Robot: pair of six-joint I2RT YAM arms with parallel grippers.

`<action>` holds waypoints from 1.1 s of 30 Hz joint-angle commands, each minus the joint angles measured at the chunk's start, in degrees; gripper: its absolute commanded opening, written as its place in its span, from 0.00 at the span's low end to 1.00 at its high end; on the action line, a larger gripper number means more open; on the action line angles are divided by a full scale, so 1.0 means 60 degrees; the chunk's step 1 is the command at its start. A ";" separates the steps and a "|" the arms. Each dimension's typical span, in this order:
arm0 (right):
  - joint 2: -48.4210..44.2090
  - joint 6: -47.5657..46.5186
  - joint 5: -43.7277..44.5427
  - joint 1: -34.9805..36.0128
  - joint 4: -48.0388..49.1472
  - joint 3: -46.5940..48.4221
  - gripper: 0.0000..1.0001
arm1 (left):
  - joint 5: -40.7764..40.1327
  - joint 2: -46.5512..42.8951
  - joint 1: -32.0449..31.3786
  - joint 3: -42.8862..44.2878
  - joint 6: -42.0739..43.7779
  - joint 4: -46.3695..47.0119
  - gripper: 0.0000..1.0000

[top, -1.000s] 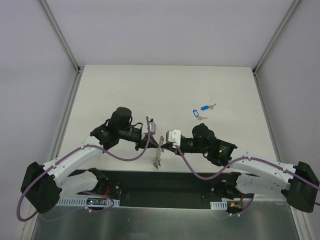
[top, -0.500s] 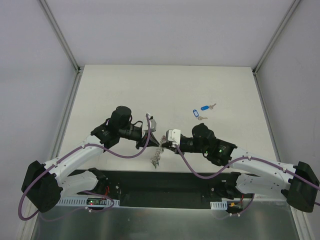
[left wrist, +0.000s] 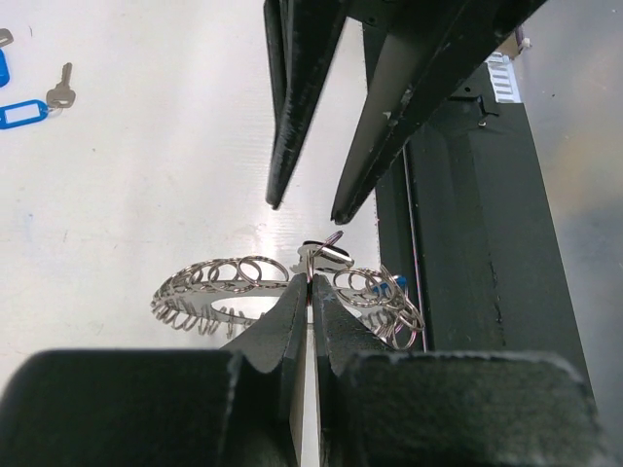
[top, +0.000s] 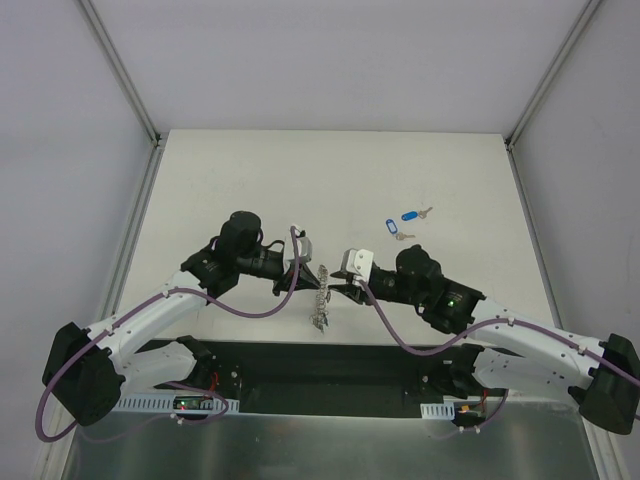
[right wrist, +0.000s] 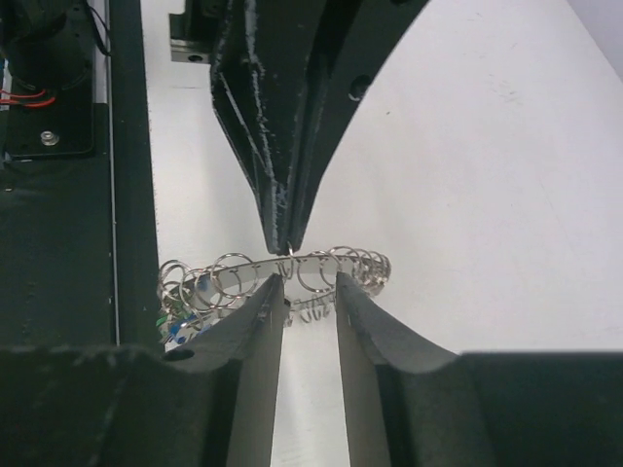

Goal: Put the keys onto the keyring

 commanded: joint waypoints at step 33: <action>0.0584 0.0352 -0.0259 -0.0141 0.0193 0.0352 0.13 | -0.0738 -0.0677 0.0057 -0.0062 -0.0860 0.1232 0.00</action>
